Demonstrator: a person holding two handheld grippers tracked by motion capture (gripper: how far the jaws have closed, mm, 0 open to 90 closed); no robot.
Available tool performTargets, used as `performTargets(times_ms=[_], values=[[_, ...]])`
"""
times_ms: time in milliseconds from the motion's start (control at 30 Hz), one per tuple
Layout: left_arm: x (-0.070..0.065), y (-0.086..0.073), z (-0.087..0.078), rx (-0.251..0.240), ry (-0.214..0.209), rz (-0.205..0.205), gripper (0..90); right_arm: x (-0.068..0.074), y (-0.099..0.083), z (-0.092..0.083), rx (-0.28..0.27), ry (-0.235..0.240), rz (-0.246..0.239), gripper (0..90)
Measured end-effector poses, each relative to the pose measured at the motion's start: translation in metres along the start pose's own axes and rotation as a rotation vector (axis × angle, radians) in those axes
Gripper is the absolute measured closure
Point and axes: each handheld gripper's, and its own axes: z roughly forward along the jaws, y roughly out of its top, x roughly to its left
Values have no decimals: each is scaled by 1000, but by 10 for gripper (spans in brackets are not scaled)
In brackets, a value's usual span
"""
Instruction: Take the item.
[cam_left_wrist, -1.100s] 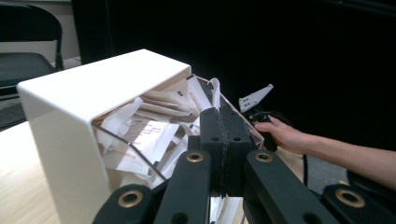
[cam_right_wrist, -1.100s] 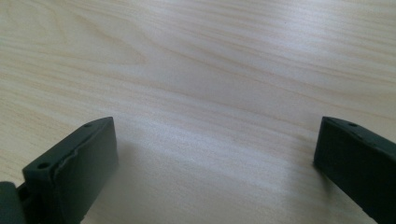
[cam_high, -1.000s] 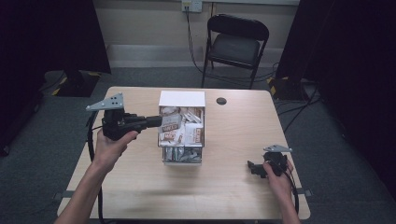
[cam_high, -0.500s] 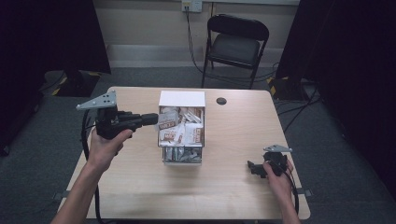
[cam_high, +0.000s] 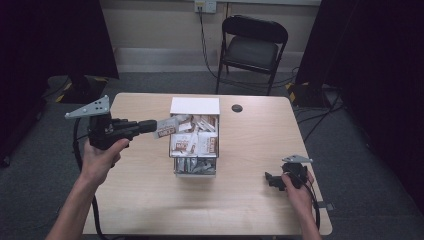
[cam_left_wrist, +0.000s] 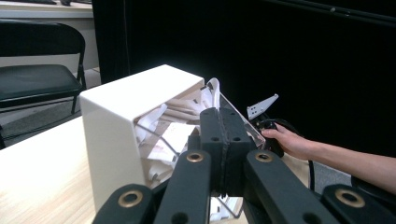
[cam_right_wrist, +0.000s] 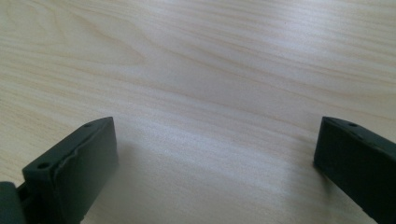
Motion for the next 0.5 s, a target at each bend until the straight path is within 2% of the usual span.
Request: performTargets(times_ms=[200, 300, 500], values=[[5, -4, -7, 10, 24, -2, 900, 0, 0, 0, 0, 0, 0, 0], [5, -4, -11, 21, 50, 20, 900, 0, 0, 0, 0, 0, 0, 0], [11, -7, -22, 7, 91, 14, 900, 0, 0, 0, 0, 0, 0, 0]])
